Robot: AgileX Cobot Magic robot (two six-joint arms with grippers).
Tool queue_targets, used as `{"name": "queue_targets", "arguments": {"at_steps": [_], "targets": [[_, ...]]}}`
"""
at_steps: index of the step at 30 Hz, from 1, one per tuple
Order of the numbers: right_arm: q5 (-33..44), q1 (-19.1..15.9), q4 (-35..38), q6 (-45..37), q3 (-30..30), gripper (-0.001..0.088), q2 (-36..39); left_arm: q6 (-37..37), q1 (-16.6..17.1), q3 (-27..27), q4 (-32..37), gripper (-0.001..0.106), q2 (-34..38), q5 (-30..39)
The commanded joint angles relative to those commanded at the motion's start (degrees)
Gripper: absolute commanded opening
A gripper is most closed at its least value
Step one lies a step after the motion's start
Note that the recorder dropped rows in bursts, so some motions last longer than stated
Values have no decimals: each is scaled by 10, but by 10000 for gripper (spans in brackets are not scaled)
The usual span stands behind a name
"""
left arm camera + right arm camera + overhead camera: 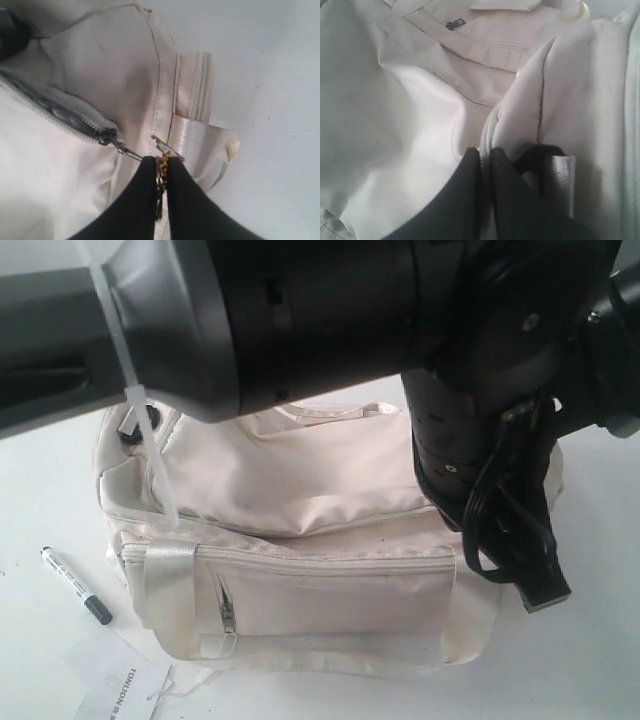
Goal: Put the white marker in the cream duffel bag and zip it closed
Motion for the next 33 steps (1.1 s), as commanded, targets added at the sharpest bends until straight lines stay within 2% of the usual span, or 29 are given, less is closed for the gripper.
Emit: {"name": "queue_targets", "arguments": {"at_steps": [5, 9, 15, 18, 24, 33], "targets": [[0, 0, -2, 0, 0, 0, 0, 0, 0, 0, 13, 0, 0, 36], [0, 0, -2, 0, 0, 0, 0, 0, 0, 0, 8, 0, 0, 38], [-7, 0, -1, 0, 0, 0, 0, 7, 0, 0, -73, 0, 0, 4], [-8, 0, -3, 0, 0, 0, 0, 30, 0, 0, -91, 0, 0, -1], [1, -13, -14, 1, -25, 0, 0, 47, 0, 0, -73, 0, 0, 13], [19, -22, -24, 0, -31, 0, 1, 47, 0, 0, -75, 0, 0, -25]]}}
